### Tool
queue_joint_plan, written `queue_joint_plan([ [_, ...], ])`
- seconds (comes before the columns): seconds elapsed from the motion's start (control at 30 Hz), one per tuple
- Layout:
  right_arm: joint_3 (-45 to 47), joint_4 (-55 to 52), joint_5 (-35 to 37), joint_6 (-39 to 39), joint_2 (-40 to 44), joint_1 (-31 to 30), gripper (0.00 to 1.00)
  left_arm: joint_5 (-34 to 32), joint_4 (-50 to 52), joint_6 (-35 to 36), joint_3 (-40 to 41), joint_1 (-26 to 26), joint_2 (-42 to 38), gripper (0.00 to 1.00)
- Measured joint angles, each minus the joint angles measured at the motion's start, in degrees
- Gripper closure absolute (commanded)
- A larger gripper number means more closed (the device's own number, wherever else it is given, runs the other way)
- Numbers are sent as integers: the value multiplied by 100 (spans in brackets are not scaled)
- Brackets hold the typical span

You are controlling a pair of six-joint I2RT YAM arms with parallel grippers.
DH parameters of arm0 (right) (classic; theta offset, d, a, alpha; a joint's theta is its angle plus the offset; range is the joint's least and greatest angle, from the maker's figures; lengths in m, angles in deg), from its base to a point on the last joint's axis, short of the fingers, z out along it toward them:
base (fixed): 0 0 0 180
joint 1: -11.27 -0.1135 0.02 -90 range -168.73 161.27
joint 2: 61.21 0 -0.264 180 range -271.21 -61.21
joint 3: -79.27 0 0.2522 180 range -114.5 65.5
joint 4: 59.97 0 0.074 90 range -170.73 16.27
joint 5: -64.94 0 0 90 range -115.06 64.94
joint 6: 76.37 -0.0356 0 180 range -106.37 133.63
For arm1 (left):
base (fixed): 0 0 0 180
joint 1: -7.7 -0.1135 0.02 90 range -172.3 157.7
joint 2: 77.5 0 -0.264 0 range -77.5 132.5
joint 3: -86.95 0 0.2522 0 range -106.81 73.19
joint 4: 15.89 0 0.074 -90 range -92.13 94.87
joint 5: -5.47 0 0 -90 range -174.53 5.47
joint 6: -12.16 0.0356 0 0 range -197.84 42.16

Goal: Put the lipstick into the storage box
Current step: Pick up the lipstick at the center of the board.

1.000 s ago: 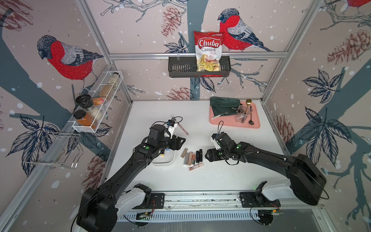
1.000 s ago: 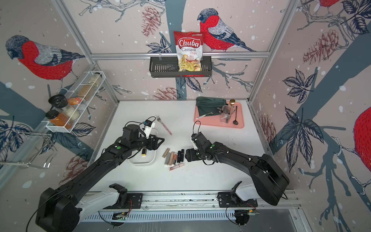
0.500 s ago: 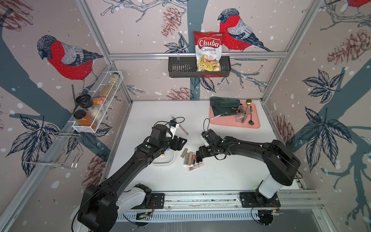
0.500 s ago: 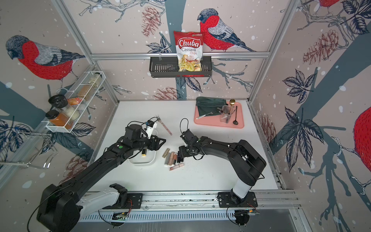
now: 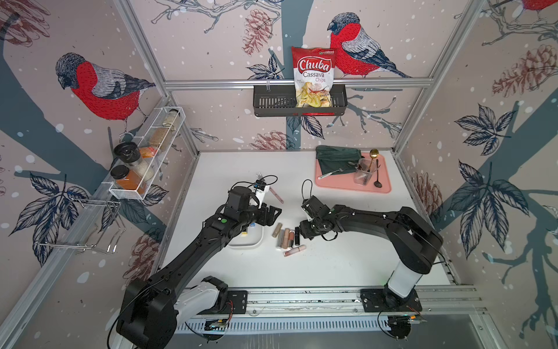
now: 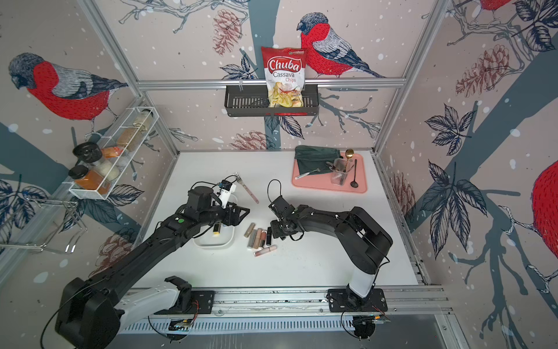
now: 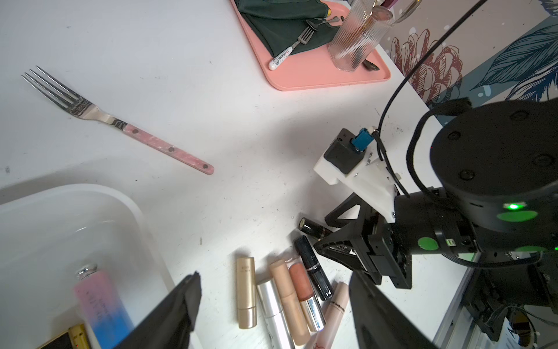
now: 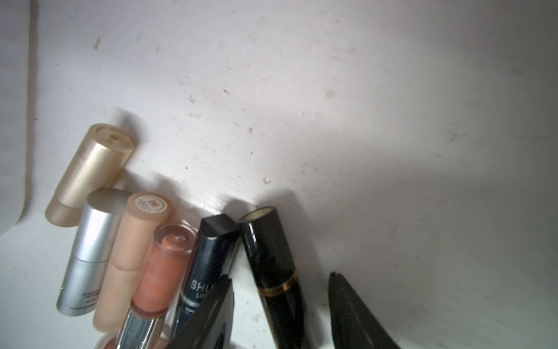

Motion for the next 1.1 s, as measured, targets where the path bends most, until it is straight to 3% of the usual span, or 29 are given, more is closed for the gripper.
queue_joint_plan([
  [0.4, 107, -52, 212, 9, 103, -22, 48, 22, 0, -2, 0, 0, -24, 19],
  [0.6, 127, -83, 363, 28, 105, -55, 54, 37, 0, -2, 0, 0, -24, 19],
  [1.1, -26, -313, 1029, 48, -52, -280, 58, 79, 0, -7, 0, 0, -24, 18],
])
